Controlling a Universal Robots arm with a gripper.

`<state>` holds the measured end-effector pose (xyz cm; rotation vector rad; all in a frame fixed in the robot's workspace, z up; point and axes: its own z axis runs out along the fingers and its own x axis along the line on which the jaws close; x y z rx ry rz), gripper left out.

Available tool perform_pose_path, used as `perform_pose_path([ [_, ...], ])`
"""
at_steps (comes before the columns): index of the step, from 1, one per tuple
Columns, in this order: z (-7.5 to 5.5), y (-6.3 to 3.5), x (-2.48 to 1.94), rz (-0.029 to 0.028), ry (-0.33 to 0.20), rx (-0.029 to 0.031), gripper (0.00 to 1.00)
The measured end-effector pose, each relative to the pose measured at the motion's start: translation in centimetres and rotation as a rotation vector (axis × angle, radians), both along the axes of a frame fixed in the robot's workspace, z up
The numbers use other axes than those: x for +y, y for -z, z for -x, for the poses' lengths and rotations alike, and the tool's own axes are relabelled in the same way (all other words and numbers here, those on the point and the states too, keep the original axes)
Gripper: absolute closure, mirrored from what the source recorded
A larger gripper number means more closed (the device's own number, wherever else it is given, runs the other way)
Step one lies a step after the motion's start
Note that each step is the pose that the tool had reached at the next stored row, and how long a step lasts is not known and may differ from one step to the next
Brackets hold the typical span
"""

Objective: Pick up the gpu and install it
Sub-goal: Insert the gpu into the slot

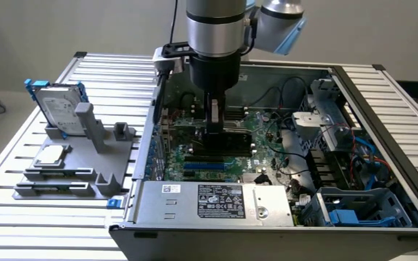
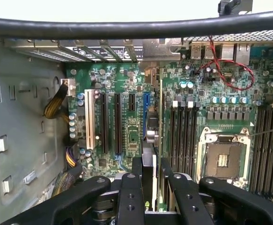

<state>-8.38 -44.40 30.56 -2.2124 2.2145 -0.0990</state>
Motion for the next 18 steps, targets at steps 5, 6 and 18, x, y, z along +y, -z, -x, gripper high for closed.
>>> perform_pose_path([
  [5, 0.1, 0.59, -0.40, 0.0000, 0.000, 0.0127, 0.74],
  [6, 0.1, 0.68, -0.45, 0.0001, 0.000, 0.0141, 0.74],
  [18, 0.1, 1.44, -0.99, 0.0002, 0.000, 0.0172, 0.74],
])
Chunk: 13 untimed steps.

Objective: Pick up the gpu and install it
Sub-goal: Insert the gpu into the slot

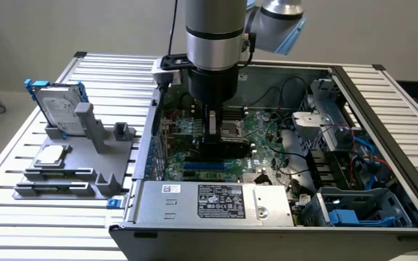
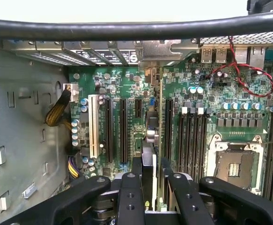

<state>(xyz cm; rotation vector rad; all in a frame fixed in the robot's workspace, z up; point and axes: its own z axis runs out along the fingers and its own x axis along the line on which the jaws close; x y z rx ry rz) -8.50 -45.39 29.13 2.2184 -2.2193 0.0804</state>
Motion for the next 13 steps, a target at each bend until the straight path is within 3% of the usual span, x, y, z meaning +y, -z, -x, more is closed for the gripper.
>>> perform_pose_path([
  [13, 0.06, 0.64, -0.32, -0.0031, 0.000, 0.0049, 0.74],
])
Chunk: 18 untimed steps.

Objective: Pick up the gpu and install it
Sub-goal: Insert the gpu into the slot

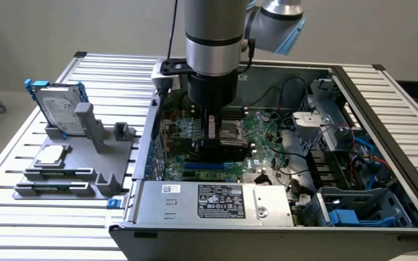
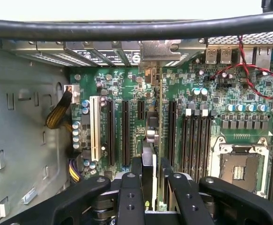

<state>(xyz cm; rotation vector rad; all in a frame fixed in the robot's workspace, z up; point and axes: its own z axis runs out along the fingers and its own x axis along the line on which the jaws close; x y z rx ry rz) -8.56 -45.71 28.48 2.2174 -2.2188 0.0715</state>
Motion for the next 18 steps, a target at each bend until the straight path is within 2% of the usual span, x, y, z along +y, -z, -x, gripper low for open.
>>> perform_pose_path([
  [7, 0.1, 0.52, 0.00, -0.0043, 0.001, 0.0031, 0.74],
  [13, 0.1, 0.87, 0.00, -0.0113, 0.002, 0.0082, 0.74],
  [18, 0.1, 1.24, 0.00, -0.0142, 0.002, 0.0124, 0.74],
])
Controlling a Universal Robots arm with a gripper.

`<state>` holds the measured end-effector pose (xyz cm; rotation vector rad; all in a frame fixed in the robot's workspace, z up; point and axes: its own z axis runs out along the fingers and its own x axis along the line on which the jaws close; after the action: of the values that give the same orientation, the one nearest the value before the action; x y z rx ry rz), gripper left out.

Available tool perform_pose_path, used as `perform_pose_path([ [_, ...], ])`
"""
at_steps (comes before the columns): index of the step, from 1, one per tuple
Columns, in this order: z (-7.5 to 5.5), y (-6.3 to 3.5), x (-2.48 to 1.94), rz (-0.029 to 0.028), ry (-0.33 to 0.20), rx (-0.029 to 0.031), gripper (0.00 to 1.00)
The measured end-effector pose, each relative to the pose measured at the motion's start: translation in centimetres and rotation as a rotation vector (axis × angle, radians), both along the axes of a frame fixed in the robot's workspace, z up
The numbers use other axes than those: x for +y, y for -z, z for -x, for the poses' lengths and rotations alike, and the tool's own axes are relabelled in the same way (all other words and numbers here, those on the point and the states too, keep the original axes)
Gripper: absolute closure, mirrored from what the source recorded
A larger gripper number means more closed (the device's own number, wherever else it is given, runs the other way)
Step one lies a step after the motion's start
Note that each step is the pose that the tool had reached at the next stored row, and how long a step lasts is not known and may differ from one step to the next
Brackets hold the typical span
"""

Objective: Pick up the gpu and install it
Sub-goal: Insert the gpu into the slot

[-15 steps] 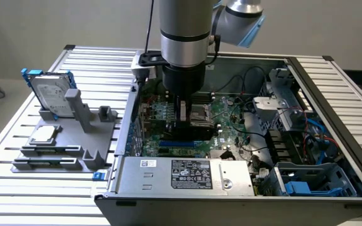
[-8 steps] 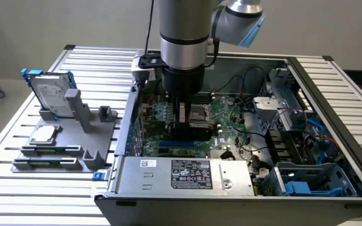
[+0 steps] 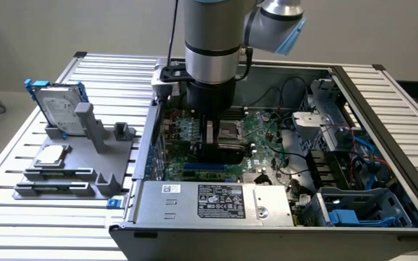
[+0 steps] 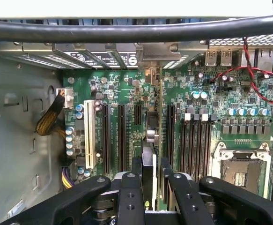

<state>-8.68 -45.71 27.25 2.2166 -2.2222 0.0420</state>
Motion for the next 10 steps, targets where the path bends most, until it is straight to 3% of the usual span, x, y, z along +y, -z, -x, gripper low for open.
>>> perform_pose_path([
  [10, 0.05, 0.39, 0.00, -0.0045, 0.000, 0.0031, 0.74],
])
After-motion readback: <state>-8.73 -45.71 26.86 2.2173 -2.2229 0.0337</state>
